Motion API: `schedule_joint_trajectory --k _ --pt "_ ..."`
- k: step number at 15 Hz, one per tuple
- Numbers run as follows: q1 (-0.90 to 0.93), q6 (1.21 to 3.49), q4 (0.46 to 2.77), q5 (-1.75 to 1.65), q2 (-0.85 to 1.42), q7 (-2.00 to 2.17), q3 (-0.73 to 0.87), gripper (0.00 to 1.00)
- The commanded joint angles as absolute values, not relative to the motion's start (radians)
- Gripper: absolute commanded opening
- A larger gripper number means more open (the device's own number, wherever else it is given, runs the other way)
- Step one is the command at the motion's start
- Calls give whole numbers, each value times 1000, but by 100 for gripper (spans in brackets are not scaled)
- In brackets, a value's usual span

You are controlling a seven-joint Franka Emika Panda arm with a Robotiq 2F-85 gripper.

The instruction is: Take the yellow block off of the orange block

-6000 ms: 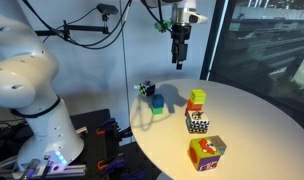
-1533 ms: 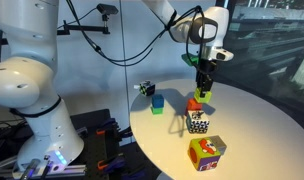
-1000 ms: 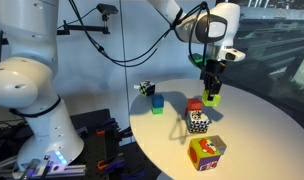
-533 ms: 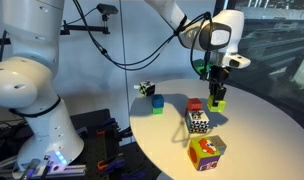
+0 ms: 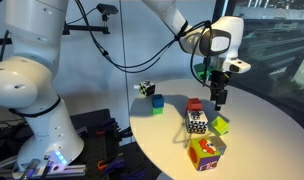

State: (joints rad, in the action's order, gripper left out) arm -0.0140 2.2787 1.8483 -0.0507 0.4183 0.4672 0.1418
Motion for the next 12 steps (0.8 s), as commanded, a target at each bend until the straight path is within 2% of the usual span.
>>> schedule_joint_trajectory --k 1,12 --pt "-4 2270 1840 -52 410 475 147 100" --pt "-17 2019 1894 32 258 340 81 100"
